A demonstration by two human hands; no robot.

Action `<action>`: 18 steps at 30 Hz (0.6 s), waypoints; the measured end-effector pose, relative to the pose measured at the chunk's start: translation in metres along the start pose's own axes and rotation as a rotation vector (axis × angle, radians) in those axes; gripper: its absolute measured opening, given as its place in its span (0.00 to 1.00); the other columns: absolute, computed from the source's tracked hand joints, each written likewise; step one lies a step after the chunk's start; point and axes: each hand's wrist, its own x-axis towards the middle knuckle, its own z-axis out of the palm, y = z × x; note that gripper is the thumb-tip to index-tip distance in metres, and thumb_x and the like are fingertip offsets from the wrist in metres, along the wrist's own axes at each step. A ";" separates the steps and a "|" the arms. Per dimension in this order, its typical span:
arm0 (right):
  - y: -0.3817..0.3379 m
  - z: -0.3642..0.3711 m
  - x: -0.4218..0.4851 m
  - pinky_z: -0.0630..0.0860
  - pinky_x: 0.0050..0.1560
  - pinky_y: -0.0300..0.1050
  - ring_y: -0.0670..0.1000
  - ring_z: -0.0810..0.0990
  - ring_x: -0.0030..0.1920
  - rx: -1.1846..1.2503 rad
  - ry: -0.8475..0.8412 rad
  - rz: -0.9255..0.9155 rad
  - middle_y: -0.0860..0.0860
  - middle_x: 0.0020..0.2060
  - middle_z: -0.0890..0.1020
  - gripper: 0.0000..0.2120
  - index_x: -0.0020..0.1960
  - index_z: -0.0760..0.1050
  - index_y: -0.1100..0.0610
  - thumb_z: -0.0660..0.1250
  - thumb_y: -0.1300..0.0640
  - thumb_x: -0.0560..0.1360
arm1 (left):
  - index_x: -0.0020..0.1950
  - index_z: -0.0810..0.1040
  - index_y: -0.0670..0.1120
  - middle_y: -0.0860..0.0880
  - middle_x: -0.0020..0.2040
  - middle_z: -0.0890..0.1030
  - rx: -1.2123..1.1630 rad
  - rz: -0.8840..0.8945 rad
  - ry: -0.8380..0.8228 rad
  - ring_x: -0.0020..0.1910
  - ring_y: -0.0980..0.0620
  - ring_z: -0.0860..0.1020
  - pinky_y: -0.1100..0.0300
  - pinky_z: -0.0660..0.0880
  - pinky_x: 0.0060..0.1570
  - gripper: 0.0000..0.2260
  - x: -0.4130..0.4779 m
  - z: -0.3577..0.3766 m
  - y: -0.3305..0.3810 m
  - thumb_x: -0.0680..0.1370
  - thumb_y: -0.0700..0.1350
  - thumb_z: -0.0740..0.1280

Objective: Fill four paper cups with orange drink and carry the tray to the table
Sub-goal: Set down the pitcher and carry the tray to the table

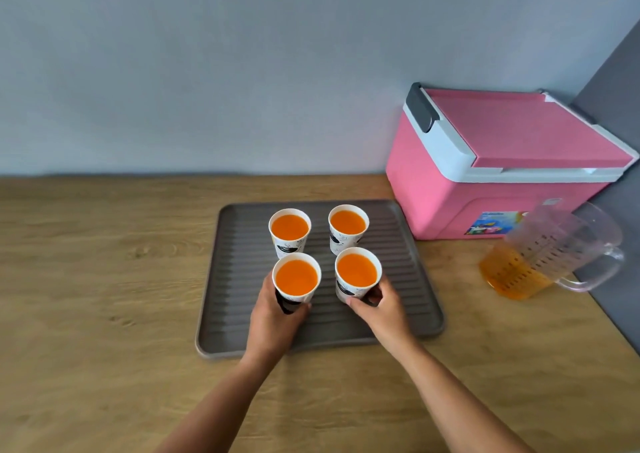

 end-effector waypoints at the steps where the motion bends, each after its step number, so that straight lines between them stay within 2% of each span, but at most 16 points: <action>1: -0.001 0.002 0.000 0.77 0.54 0.38 0.40 0.82 0.53 0.006 -0.005 -0.002 0.42 0.52 0.84 0.24 0.56 0.74 0.42 0.79 0.55 0.65 | 0.63 0.66 0.61 0.60 0.56 0.76 0.000 0.002 0.006 0.56 0.59 0.76 0.63 0.71 0.52 0.30 0.000 0.000 -0.001 0.69 0.44 0.77; 3: -0.001 0.004 0.000 0.77 0.56 0.42 0.42 0.82 0.55 0.018 -0.009 -0.008 0.42 0.53 0.84 0.26 0.56 0.74 0.40 0.78 0.47 0.61 | 0.63 0.65 0.61 0.61 0.55 0.76 -0.001 0.005 0.018 0.55 0.61 0.75 0.67 0.70 0.50 0.30 0.000 0.000 -0.001 0.69 0.44 0.78; 7: 0.001 0.007 0.002 0.77 0.58 0.44 0.43 0.82 0.56 0.011 -0.023 -0.035 0.42 0.54 0.84 0.26 0.57 0.74 0.39 0.78 0.49 0.61 | 0.63 0.65 0.60 0.63 0.55 0.75 0.005 0.007 0.060 0.55 0.61 0.74 0.69 0.70 0.50 0.31 0.001 0.002 -0.002 0.69 0.44 0.78; 10: 0.003 0.007 0.004 0.78 0.57 0.44 0.42 0.82 0.55 0.009 -0.018 -0.042 0.42 0.53 0.84 0.27 0.56 0.74 0.38 0.76 0.42 0.59 | 0.64 0.65 0.60 0.60 0.57 0.75 0.005 -0.002 0.085 0.57 0.59 0.75 0.66 0.70 0.51 0.32 0.002 0.005 -0.003 0.68 0.44 0.79; 12: 0.004 0.007 0.005 0.79 0.57 0.45 0.41 0.81 0.55 0.008 -0.030 -0.060 0.41 0.53 0.83 0.26 0.55 0.73 0.37 0.76 0.41 0.59 | 0.63 0.65 0.60 0.62 0.55 0.75 0.002 0.009 0.098 0.57 0.59 0.75 0.68 0.70 0.50 0.31 0.002 0.005 -0.002 0.68 0.44 0.79; 15: 0.005 0.003 0.007 0.79 0.57 0.43 0.41 0.81 0.56 0.003 -0.062 -0.065 0.41 0.54 0.83 0.26 0.57 0.73 0.38 0.79 0.50 0.64 | 0.64 0.65 0.59 0.61 0.57 0.76 -0.004 0.019 0.088 0.59 0.56 0.76 0.67 0.72 0.52 0.32 0.003 0.004 -0.002 0.68 0.44 0.79; 16: 0.004 0.000 0.006 0.78 0.56 0.38 0.41 0.80 0.56 0.004 -0.078 -0.061 0.42 0.55 0.82 0.27 0.59 0.72 0.39 0.79 0.55 0.66 | 0.66 0.65 0.58 0.58 0.60 0.75 -0.011 0.020 0.061 0.62 0.56 0.75 0.63 0.73 0.56 0.34 0.003 0.003 -0.004 0.67 0.45 0.79; 18: -0.001 -0.011 0.005 0.74 0.56 0.31 0.39 0.78 0.57 -0.016 -0.113 -0.047 0.41 0.59 0.79 0.34 0.68 0.67 0.41 0.77 0.61 0.69 | 0.74 0.60 0.60 0.55 0.69 0.71 -0.068 0.006 -0.022 0.68 0.57 0.71 0.55 0.71 0.66 0.45 0.003 -0.005 -0.006 0.63 0.51 0.81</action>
